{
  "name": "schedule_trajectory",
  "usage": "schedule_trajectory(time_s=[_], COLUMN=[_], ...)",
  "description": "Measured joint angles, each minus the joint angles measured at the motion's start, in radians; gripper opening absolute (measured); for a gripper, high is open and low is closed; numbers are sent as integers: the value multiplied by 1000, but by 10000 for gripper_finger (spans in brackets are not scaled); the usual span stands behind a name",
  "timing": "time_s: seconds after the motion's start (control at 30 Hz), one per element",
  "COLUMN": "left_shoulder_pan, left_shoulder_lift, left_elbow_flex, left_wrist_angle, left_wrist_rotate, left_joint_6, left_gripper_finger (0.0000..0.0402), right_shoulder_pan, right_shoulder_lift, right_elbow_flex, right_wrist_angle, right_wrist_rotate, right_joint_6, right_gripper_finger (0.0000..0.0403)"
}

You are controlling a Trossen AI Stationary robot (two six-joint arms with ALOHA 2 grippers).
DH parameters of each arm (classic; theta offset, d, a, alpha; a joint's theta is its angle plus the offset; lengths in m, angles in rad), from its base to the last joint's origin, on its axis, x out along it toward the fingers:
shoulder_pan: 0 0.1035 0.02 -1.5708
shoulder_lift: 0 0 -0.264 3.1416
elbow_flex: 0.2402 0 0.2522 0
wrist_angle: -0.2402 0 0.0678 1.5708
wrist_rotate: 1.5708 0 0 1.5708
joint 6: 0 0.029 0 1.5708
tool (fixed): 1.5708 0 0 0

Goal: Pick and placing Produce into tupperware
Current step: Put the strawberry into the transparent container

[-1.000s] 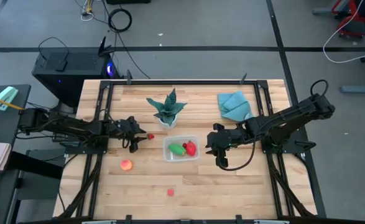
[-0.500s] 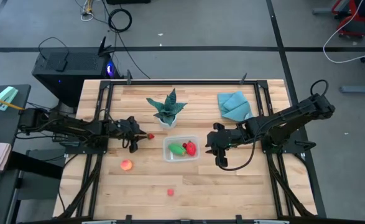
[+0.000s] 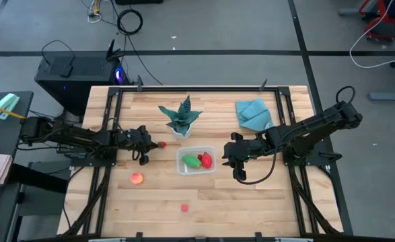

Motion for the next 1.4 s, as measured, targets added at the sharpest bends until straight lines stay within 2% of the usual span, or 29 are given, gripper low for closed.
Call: schedule_trajectory(time_s=[0.23, 0.43, 0.67, 0.8, 1.0, 1.4], left_shoulder_pan=[0, 0, 0, 0, -14, -42], left_shoulder_lift=[0, -1, -1, -1, -1, -1], left_elbow_flex=[0, 0, 0, 18, 78, 145], left_wrist_angle=[25, 124, 184, 213, 211, 168], left_wrist_rotate=[0, 2, 55, 121, 207, 240], left_joint_6=[34, 105, 146, 162, 215, 254], left_gripper_finger=[10, 9, 9, 8, 8, 8], right_shoulder_pan=[0, 0, 0, 0, 0, 0], right_shoulder_lift=[0, 0, 0, 0, 0, 0], right_elbow_flex=[0, 0, 0, 0, 0, 0], right_wrist_angle=[0, 0, 0, 0, 0, 0], right_wrist_rotate=[0, 29, 30, 30, 30, 30], right_joint_6=[0, 0, 0, 0, 0, 0], right_gripper_finger=[128, 128, 128, 128, 128, 128])
